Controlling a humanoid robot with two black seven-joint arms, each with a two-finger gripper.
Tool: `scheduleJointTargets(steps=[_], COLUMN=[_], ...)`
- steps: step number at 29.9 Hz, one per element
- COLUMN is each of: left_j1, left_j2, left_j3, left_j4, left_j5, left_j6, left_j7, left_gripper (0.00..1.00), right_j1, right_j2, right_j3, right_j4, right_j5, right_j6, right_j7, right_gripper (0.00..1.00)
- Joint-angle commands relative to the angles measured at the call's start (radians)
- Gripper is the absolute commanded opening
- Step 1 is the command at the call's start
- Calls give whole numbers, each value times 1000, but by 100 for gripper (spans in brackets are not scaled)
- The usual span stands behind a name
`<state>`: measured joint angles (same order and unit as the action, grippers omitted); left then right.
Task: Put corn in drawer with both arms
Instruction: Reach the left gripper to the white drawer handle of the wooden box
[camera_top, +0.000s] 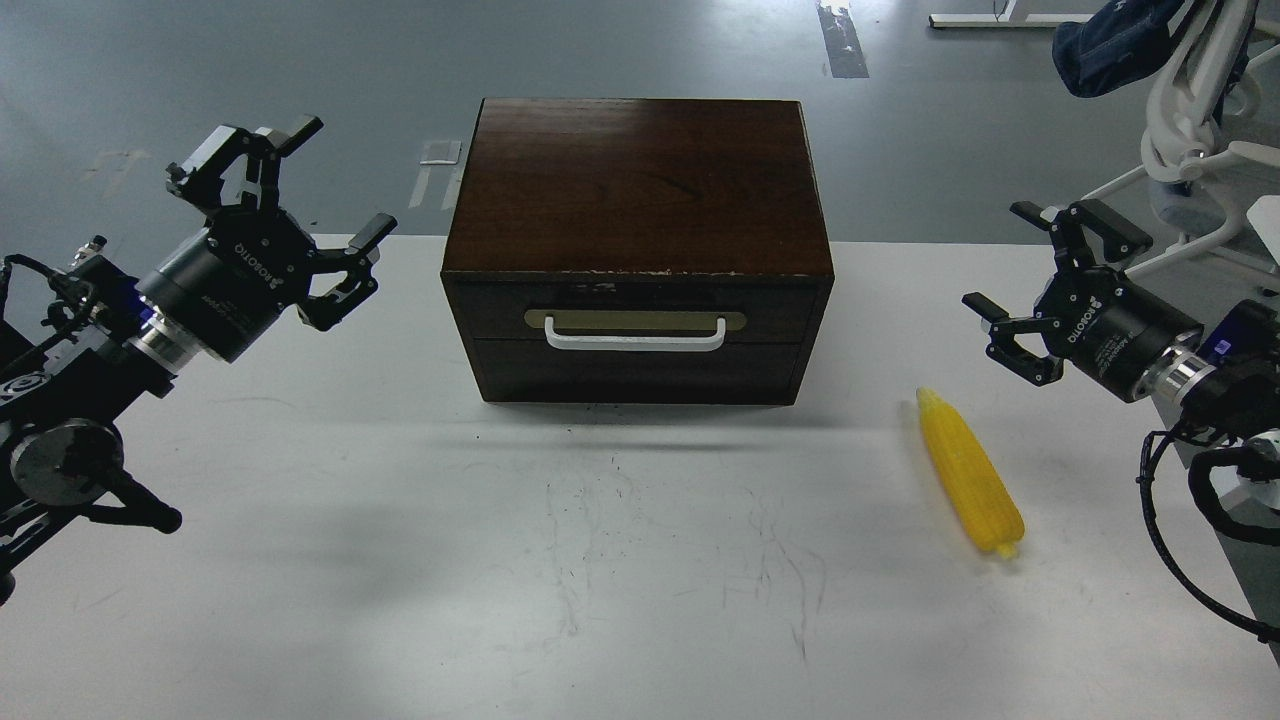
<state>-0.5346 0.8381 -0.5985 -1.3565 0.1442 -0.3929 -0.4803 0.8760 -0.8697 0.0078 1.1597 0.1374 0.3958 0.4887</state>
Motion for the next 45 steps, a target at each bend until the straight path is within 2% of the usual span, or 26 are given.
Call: scheduleJointTargets(steps=[1, 10, 13, 14, 16, 18, 20, 25, 30, 32, 35, 39, 45], left_j1=[4, -13, -97, -97, -165, -218, -252, -407, -562, -658, -743, -803, -795], left_j2=[-4, -1, 33, 33, 36, 27, 18, -83, -223, -257, -287, -321, -378], left_j3=[-4, -23, -26, -26, -20, -29, -30, -12, 90, 220, 342, 474, 497], left_j4=[-1, 7, 14, 14, 14, 1, -12, -58, -58, -55, -53, -30, -3], left_j5=[0, 0, 55, 55, 223, 544, 696, 1141, 1480, 1609, 1667, 1732, 1874], left_j6=[2, -12, -87, -87, -96, -96, -96, -96, -96, -96, -96, -96, -96], left_j7=[0, -1, 0, 0, 0, -8, -8, -8, -8, -8, -8, -8, -8], left_gripper=[99, 99, 99, 99, 99, 99, 99, 99, 99, 99, 99, 99, 99], right_j1=[0, 0, 0, 0, 0, 0, 0, -2, -6, -8, -9, -12, -14], right_j2=[0, -2, -2, -2, -2, -5, -6, -14, -26, -37, -46, -60, -64], right_j3=[0, 0, -2, -2, 0, 0, -2, -2, -2, -2, -2, -2, -2], right_j4=[0, 0, 0, 0, -2, -2, -2, 0, 1, 2, 2, 2, 2], right_j5=[-1, -5, -10, -10, -10, -10, -10, -12, -12, -13, -13, -13, -13], right_j6=[0, 1, 0, 0, 0, 0, 0, 0, 0, 0, 1, 1, 1], right_j7=[0, 0, 0, 0, 0, 0, 0, 0, 0, 0, 0, 0, 0], right_gripper=[99, 99, 99, 99, 99, 99, 99, 99, 99, 99, 99, 99, 99])
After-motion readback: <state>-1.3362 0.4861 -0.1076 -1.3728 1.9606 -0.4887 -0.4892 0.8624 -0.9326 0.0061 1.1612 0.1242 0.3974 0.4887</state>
